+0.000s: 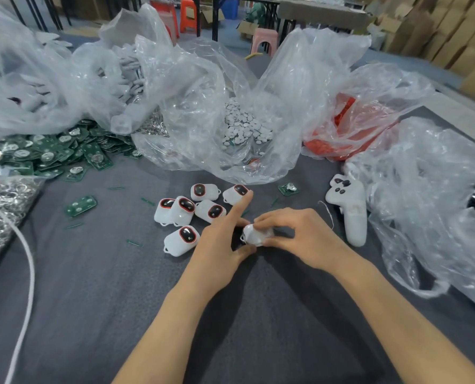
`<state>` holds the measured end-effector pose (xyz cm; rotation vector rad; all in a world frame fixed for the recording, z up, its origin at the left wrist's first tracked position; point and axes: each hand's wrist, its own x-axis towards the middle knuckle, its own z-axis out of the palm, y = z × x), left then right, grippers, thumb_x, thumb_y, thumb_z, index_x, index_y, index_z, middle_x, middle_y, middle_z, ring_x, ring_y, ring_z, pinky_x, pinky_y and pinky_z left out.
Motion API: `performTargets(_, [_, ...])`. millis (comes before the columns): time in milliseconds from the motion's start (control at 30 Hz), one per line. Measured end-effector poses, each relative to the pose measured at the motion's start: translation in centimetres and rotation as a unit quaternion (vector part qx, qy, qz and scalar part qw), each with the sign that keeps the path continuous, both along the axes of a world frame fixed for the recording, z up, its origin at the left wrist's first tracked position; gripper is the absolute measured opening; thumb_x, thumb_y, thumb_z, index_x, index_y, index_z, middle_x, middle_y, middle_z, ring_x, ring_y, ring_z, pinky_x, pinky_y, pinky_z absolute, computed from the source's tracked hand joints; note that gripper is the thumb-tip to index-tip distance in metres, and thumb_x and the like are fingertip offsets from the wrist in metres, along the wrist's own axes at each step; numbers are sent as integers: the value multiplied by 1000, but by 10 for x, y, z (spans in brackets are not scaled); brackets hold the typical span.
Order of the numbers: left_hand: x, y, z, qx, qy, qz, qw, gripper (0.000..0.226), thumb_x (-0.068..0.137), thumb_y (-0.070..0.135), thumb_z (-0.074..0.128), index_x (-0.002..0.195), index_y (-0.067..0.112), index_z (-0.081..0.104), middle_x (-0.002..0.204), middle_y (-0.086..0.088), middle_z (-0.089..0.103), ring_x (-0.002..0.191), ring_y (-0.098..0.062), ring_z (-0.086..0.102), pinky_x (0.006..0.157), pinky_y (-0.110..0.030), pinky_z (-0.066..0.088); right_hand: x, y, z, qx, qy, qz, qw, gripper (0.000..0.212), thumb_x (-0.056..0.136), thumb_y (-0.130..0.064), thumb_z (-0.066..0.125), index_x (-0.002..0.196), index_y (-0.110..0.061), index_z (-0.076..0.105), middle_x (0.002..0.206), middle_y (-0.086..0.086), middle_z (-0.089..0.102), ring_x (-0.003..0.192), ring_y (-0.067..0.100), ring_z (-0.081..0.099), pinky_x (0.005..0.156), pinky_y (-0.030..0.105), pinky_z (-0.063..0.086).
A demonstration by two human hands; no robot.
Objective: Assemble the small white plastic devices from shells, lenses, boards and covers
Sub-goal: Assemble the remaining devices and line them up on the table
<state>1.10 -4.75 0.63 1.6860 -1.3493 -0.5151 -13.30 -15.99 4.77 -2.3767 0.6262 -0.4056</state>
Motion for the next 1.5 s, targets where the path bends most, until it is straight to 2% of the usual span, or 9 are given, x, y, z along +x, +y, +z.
performTargets(167, [0,2,2,8,-16,10,1000,72,79,14,76,139,34,43,105,22,64,103,4,55,87,-5,36,2,-2,1,-1,15,7,1000,30,76,-8,79,105,-11,74,108,-8,67,99,1,60,88,4,39])
performTargets(333, [-1,3,4,33,-24,39,998,25,81,25,75,104,26,64,104,13,67,101,-6,59,90,-28,45,0,-7,1,5,21,12,1000,31,75,-11,80,106,-14,74,113,-2,69,101,-5,58,91,3,37])
performTargets(467, [-3,0,5,24,-18,49,998,16,80,20,76,93,19,66,112,11,67,105,-8,59,92,-22,43,-3,-7,-5,27,8,13,1000,32,76,-8,79,108,-10,73,115,-2,68,106,-5,57,93,5,39])
performTargets(867, [-3,-7,9,54,-55,42,996,26,77,20,77,87,23,54,98,5,66,91,-12,53,74,-21,36,3,-6,-5,213,-9,-46,976,30,72,7,77,92,-16,73,109,3,70,97,14,68,93,26,52])
performTargets(1033, [-5,-6,3,15,-32,25,999,44,76,13,77,113,25,55,104,8,60,102,-11,55,91,-28,45,4,-3,-11,248,-57,-87,963,21,78,1,73,90,-17,71,91,8,73,83,15,67,87,31,52])
performTargets(1133, [-9,-3,-1,-22,-39,23,999,64,77,10,76,131,31,49,103,15,56,99,1,52,88,-13,40,4,2,-16,224,-69,-111,966,22,81,-5,73,96,-20,69,90,3,73,88,18,68,87,32,53])
performTargets(1233, [-7,-3,-2,-60,-42,37,997,53,77,12,77,124,28,57,100,17,56,97,6,53,83,-4,36,3,10,-16,251,-136,-113,952,21,78,1,74,89,-16,70,85,0,73,80,11,68,76,24,53])
performTargets(1367, [-4,-2,4,-102,123,59,985,19,84,18,71,89,35,67,88,9,71,86,-5,67,78,-20,52,7,19,-13,306,-248,-107,913,20,76,4,73,87,-12,70,85,2,74,79,13,69,74,23,56])
performTargets(1500, [-7,0,9,-142,219,46,964,9,89,31,62,94,35,68,92,5,73,85,-15,71,74,-30,58,15,25,-12,297,-284,-96,907,27,75,2,75,79,-24,70,86,0,74,84,16,70,79,31,57])
